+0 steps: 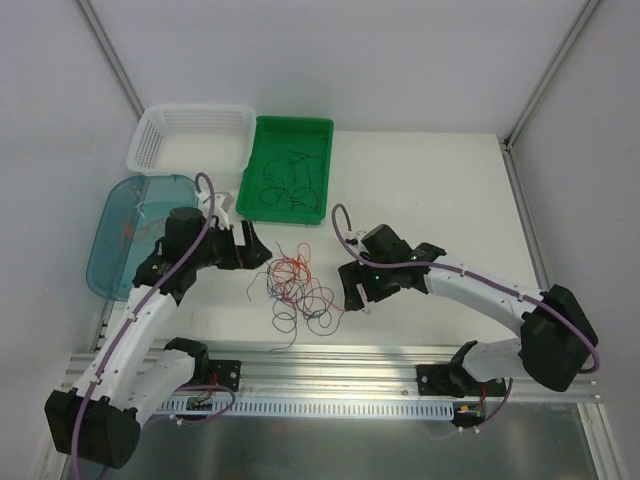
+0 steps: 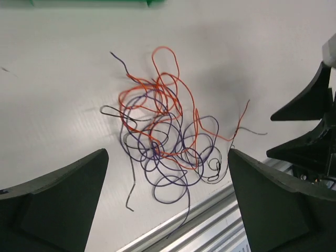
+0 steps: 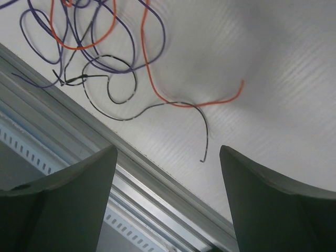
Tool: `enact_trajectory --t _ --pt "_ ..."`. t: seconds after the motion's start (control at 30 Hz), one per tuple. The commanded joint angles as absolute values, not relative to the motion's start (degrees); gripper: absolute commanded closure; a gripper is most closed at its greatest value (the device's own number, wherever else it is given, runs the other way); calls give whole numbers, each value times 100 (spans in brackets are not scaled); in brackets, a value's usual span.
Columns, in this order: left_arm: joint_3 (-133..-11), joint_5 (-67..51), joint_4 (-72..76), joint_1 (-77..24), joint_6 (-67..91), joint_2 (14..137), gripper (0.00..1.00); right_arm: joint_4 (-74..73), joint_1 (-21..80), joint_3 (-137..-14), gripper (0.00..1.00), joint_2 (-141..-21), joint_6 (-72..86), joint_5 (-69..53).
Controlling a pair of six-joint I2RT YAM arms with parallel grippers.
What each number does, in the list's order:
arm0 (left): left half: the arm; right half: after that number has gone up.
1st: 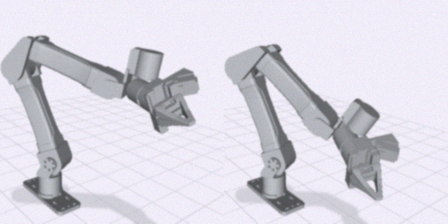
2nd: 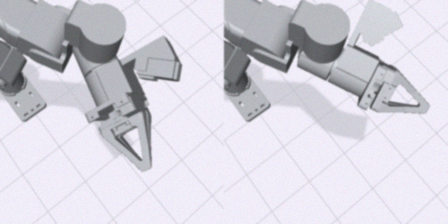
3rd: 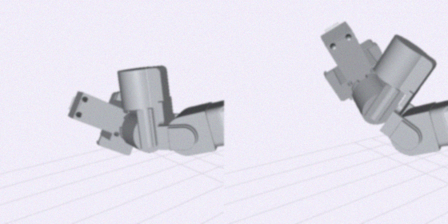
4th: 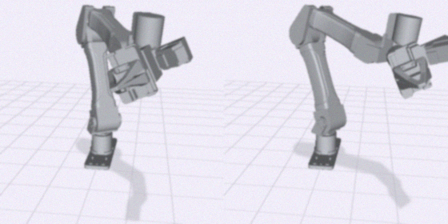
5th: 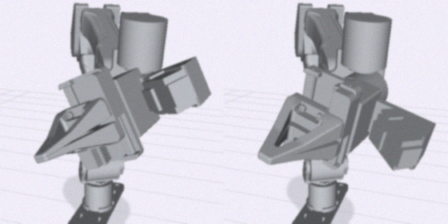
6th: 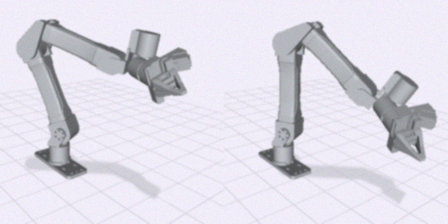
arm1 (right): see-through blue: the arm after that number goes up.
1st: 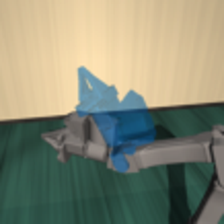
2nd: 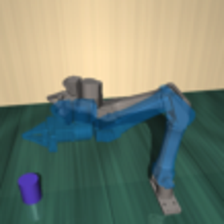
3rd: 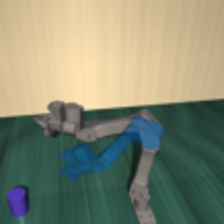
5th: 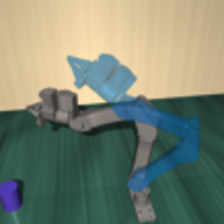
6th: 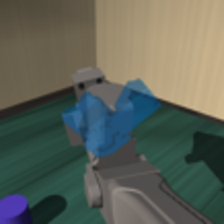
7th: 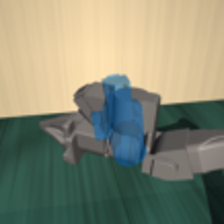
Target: Untangle the cables
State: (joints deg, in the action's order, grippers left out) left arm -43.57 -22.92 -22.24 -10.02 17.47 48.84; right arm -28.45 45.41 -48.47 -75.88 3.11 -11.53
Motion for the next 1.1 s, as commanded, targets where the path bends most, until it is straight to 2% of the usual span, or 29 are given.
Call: enact_trajectory --t 0.0,0.1,0.3,0.4,0.43,0.53,0.57,0.63,0.7,0.77,0.8,0.83,0.9,0.93,0.97,1.07 --pt "-3851 -1865 -2092 -1590 2126 4939 1 -2427 4816 -5238 17 -7821 255 -1002" --pt "-3596 -1670 -1768 -2029 2311 5194 1 -2110 4983 -5387 18 -8041 316 -958" --pt "-3086 -1240 -836 -2478 2874 5826 12 -1127 5018 -5817 27 -8648 571 -861" --pt "-2936 -1108 -528 -2627 3102 6090 25 -740 5010 -6063 28 -9061 685 -870" --pt "-2892 -1081 -458 -2654 3129 6187 35 -660 5018 -6125 30 -9183 712 -844" --pt "-2813 -993 -369 -2760 3216 6284 43 -387 5019 -6380 35 -9605 764 -826" --pt "-2769 -1011 -343 -2777 3225 6293 52 -317 5010 -6433 36 -9833 791 -904" --pt "-2725 -1011 -273 -2830 3261 6302 60 -202 5010 -6661 37 -10071 844 -967" --pt "-2689 -1011 -246 -2848 3278 6311 76 -159 5010 -6793 38 -10387 879 -1011" --pt "-2672 -1020 -237 -2856 3278 6311 88 -97 5018 -6855 48 -10529 896 -994" --pt "-2663 -1011 -237 -2856 3278 6311 97 -79 5010 -6847 53 -10555 896 -958" --pt "-2663 -1002 -237 -2856 3278 6276 100 -70 5010 -6838 67 -10538 870 -915" --pt "-2654 -993 -237 -2848 3287 6249 100 -114 4984 -6750 80 -10442 756 -739" --pt "-2654 -1002 -246 -2856 3296 6223 100 -166 4966 -6715 93 -10259 704 -669" --pt "-2646 -1002 -255 -2856 3296 6197 100 -228 4940 -6619 98 -10092 607 -511" --pt "-2646 -1002 -299 -2848 3305 6100 100 -736 4782 -6522 99 -9275 344 -108"
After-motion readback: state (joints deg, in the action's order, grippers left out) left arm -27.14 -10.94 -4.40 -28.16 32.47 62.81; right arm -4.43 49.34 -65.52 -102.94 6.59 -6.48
